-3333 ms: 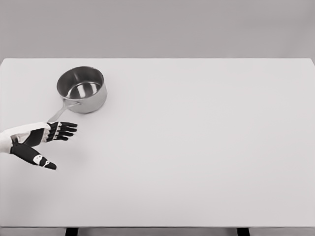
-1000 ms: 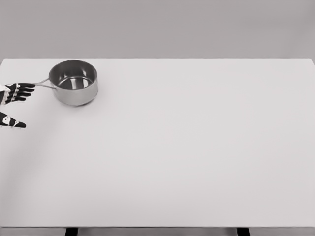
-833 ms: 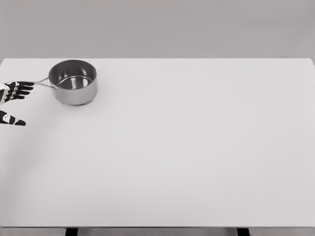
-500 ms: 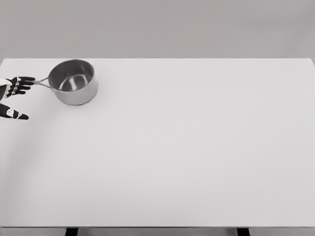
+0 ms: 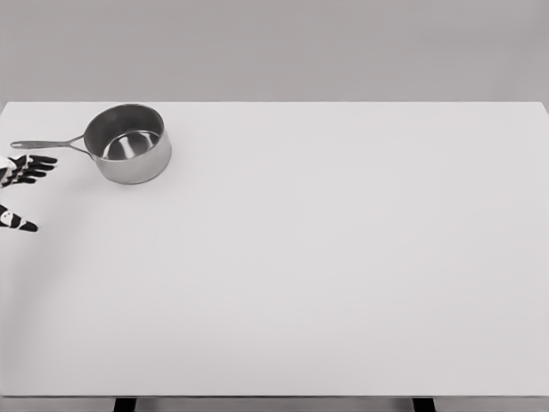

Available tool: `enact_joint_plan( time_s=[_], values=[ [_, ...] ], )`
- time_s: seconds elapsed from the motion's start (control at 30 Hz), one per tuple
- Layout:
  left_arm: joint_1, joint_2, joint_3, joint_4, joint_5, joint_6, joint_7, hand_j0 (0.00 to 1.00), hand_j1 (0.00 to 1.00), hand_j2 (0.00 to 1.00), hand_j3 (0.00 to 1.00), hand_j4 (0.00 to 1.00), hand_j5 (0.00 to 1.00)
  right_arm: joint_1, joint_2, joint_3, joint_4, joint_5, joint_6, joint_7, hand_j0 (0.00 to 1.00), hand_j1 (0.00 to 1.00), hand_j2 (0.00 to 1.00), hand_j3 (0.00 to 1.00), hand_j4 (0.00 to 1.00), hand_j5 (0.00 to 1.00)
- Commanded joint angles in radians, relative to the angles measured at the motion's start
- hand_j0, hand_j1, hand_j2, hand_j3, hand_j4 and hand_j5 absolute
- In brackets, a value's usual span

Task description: Rotate pot handle

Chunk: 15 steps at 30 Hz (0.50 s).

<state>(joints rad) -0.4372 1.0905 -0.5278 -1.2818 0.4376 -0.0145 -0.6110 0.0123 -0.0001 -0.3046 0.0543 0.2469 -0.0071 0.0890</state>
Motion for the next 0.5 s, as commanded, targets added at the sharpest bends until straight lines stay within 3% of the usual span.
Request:
enact_joint_plan(
  time_s=[0.0, 0.2, 0.47],
  values=[
    [0.0, 0.034, -0.017, -0.016, -0.04, 0.004, 0.0, 1.0, 1.0, 1.0, 1.0, 1.0, 1.0, 0.0, 0.0, 0.001, 0.001, 0.0, -0.001, 0.0, 1.0, 1.0, 1.0, 1.0, 1.0, 1.0],
    [-0.038, 0.032, -0.017, -0.014, -0.191, 0.005, 0.0, 1.0, 1.0, 1.0, 1.0, 1.0, 1.0, 0.0, 0.0, -0.001, -0.001, 0.0, -0.001, 0.0, 1.0, 1.0, 1.0, 1.0, 1.0, 1.0],
    [-0.072, 0.009, -0.017, -0.016, -0.257, 0.002, 0.0, 1.0, 1.0, 1.0, 1.0, 1.0, 1.0, 0.0, 0.0, -0.001, -0.001, 0.0, -0.001, 0.0, 1.0, 1.0, 1.0, 1.0, 1.0, 1.0]
  ],
)
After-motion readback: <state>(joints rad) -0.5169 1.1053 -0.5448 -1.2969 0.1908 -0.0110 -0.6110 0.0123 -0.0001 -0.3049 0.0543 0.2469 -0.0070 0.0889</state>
